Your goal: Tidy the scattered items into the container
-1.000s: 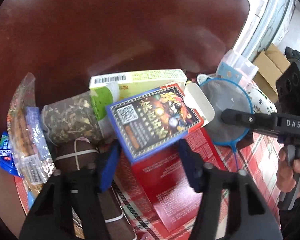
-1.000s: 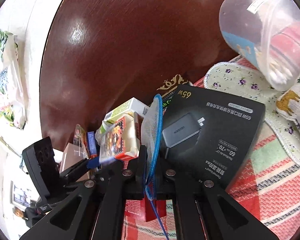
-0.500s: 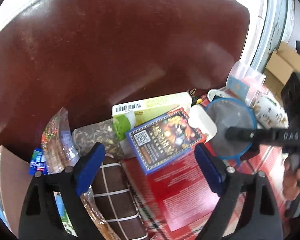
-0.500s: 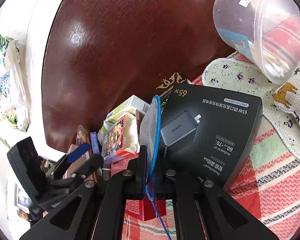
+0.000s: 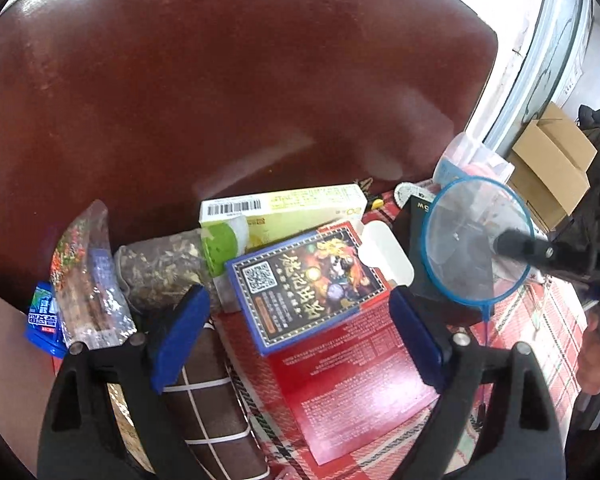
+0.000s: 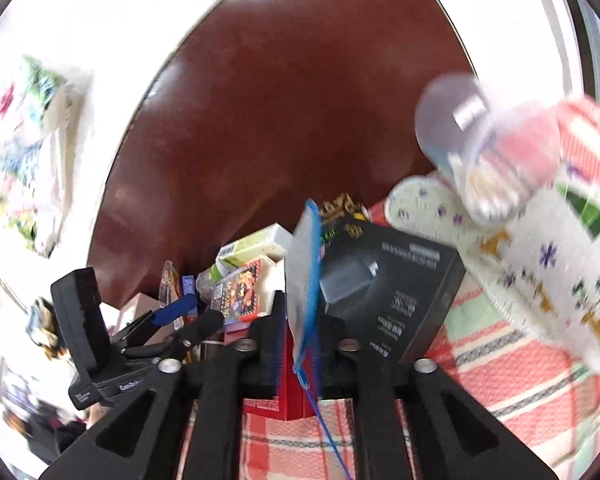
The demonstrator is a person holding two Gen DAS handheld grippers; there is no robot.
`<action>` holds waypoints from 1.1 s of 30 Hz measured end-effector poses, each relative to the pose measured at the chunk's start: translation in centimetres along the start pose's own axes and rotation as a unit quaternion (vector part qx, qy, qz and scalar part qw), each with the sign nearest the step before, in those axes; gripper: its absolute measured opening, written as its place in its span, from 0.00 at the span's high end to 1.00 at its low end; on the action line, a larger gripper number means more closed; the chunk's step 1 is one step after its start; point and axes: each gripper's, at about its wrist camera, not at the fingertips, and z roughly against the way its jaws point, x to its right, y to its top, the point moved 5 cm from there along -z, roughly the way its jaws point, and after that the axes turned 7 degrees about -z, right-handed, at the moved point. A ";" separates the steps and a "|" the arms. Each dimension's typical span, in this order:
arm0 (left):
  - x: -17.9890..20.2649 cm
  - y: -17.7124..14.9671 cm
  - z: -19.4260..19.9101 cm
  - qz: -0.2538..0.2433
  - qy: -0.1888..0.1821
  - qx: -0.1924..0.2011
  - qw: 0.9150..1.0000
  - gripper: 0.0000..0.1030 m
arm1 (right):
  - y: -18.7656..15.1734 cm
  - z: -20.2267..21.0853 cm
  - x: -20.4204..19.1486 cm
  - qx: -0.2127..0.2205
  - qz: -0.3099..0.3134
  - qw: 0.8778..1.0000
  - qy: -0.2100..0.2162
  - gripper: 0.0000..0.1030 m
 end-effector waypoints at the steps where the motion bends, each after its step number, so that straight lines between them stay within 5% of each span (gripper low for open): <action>1: 0.3 0.1 -0.1 0.000 -0.003 0.001 1.000 0.12 | 0.1 0.1 0.0 0.003 -0.005 1.000 0.013 0.88; 7: 1.4 0.5 0.7 -0.003 -0.023 0.012 1.000 0.12 | -0.1 -0.4 -0.1 -0.007 -0.015 0.999 0.036 0.88; 13: 4.6 1.1 3.0 -0.027 -0.101 0.039 0.994 0.12 | -0.1 1.8 -1.6 0.006 -0.009 0.997 0.073 0.89; 16: 5.6 1.1 2.9 -0.016 -0.136 0.042 0.990 0.12 | 0.2 1.5 -1.2 -0.005 -0.008 0.998 0.058 0.89; 29: 12.3 -1.8 0.1 -0.038 -0.177 0.004 0.984 0.12 | -0.2 -1.6 0.4 -0.080 -0.041 0.993 0.073 0.89; 33: 14.2 -1.3 -1.0 -0.044 -0.163 0.002 0.986 0.19 | 0.1 -1.8 0.4 -0.096 -0.046 0.992 0.072 0.71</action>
